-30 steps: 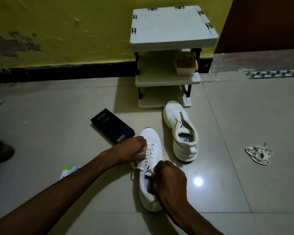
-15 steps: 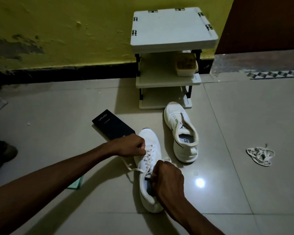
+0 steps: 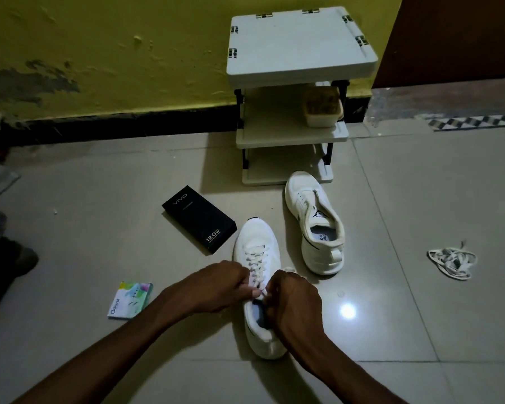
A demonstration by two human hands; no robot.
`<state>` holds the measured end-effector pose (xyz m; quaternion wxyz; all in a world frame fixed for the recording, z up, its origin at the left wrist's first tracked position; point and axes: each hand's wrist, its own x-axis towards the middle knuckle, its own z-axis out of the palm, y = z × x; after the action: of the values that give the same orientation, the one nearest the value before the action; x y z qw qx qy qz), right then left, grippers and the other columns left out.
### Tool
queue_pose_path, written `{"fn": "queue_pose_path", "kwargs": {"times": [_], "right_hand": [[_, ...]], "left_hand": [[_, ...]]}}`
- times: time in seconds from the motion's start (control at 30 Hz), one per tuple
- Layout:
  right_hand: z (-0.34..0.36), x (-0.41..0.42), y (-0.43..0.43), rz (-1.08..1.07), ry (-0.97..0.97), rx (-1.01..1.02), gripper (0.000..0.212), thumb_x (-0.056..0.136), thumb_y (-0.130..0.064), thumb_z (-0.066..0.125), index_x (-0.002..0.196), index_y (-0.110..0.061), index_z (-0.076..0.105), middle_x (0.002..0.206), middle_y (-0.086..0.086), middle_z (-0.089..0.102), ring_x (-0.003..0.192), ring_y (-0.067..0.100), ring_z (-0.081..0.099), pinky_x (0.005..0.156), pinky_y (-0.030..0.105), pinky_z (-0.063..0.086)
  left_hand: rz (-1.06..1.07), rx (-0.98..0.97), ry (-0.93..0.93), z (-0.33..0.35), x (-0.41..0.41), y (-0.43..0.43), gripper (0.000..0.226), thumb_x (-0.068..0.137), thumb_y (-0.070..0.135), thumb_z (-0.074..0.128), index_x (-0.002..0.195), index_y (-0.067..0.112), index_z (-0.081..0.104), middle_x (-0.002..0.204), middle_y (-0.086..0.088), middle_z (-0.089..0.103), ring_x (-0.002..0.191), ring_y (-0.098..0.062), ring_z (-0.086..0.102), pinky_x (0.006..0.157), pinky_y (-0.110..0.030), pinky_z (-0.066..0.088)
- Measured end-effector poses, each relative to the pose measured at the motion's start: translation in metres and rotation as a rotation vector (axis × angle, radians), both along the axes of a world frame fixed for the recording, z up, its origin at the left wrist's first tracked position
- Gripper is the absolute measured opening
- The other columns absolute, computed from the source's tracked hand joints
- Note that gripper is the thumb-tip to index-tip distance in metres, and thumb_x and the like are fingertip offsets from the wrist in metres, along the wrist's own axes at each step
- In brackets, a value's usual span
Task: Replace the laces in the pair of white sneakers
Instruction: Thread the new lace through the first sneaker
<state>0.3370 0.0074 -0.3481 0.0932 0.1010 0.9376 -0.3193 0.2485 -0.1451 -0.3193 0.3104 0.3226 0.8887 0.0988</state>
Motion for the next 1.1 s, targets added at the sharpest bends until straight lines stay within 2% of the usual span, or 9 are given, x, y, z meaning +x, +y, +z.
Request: {"fn": "queue_pose_path", "kwargs": {"times": [0.1,0.2,0.33,0.43,0.57,0.8,0.9,0.97,1.1], "right_hand": [[-0.001,0.0,0.0,0.006,-0.018,0.014,0.026,0.09,-0.031,0.065,0.114,-0.02,0.063,0.114,-0.004,0.063,0.073,-0.001,0.043,0.061,-0.006,0.028],[0.002,0.0,-0.002,-0.058,-0.017,0.043,0.028,0.083,-0.036,0.07,0.108,-0.025,0.064,0.11,-0.007,0.064,0.09,0.004,0.054,0.071,0.004,0.031],[0.003,0.0,-0.003,-0.078,-0.019,0.041,0.029,0.081,-0.037,0.071,0.106,-0.024,0.064,0.108,-0.005,0.065,0.094,0.007,0.057,0.074,0.01,0.033],[0.001,0.0,-0.003,-0.083,-0.009,0.013,0.028,0.082,-0.036,0.071,0.107,-0.024,0.064,0.108,-0.006,0.065,0.087,0.004,0.051,0.073,0.009,0.031],[0.0,0.001,-0.002,-0.075,0.0,0.009,0.028,0.084,-0.036,0.069,0.109,-0.023,0.064,0.109,-0.005,0.064,0.082,0.003,0.042,0.064,0.007,0.026],[0.001,0.001,-0.003,-0.113,-0.046,-0.044,0.035,0.08,-0.033,0.075,0.111,-0.019,0.064,0.111,-0.003,0.066,0.098,0.009,0.059,0.082,0.012,0.039],[0.005,0.001,-0.003,-0.102,-0.079,-0.023,0.04,0.07,-0.034,0.083,0.104,-0.022,0.065,0.106,-0.005,0.066,0.091,0.009,0.059,0.078,0.013,0.041],[0.006,0.0,-0.003,-0.087,-0.116,-0.011,0.047,0.066,-0.036,0.085,0.105,-0.022,0.064,0.108,-0.005,0.065,0.095,0.01,0.061,0.081,0.015,0.043],[0.009,0.002,-0.004,-0.098,-0.106,-0.016,0.048,0.068,-0.038,0.083,0.108,-0.022,0.062,0.112,-0.006,0.065,0.099,0.009,0.06,0.082,0.012,0.04]], "left_hand": [[0.01,0.13,-0.022,-0.007,0.005,-0.011,0.036,0.098,0.043,0.051,0.072,0.018,0.049,0.074,0.006,0.051,0.071,-0.01,0.051,0.066,-0.031,0.039],[0.039,0.242,-0.021,-0.014,0.008,-0.02,0.035,0.099,0.038,0.049,0.077,0.011,0.055,0.076,0.001,0.055,0.072,-0.01,0.053,0.069,-0.033,0.043],[0.067,0.344,-0.025,-0.016,0.011,-0.023,0.037,0.098,0.038,0.048,0.079,0.008,0.057,0.077,-0.002,0.057,0.073,-0.01,0.054,0.068,-0.029,0.043],[0.031,0.347,-0.02,-0.015,0.006,-0.026,0.047,0.092,0.051,0.04,0.078,0.009,0.056,0.078,-0.004,0.057,0.074,-0.013,0.055,0.071,-0.033,0.044],[0.003,0.342,-0.026,-0.014,0.0,-0.028,0.042,0.093,0.045,0.043,0.078,0.008,0.056,0.078,-0.006,0.057,0.075,-0.014,0.055,0.072,-0.034,0.044],[-0.014,0.34,-0.031,-0.015,-0.001,-0.03,0.041,0.094,0.044,0.045,0.076,0.009,0.055,0.075,-0.002,0.054,0.072,-0.011,0.053,0.07,-0.032,0.044],[-0.054,0.334,0.005,-0.013,-0.002,-0.035,0.035,0.097,0.039,0.048,0.074,0.014,0.055,0.071,0.008,0.051,0.07,-0.004,0.051,0.067,-0.025,0.043],[-0.064,0.33,0.022,-0.012,-0.001,-0.037,0.031,0.097,0.037,0.049,0.072,0.021,0.054,0.07,0.016,0.048,0.069,-0.001,0.051,0.064,-0.019,0.04],[-0.056,0.301,0.036,-0.012,-0.002,-0.038,0.031,0.097,0.037,0.051,0.07,0.023,0.053,0.067,0.014,0.048,0.066,-0.004,0.05,0.061,-0.022,0.04]]}}
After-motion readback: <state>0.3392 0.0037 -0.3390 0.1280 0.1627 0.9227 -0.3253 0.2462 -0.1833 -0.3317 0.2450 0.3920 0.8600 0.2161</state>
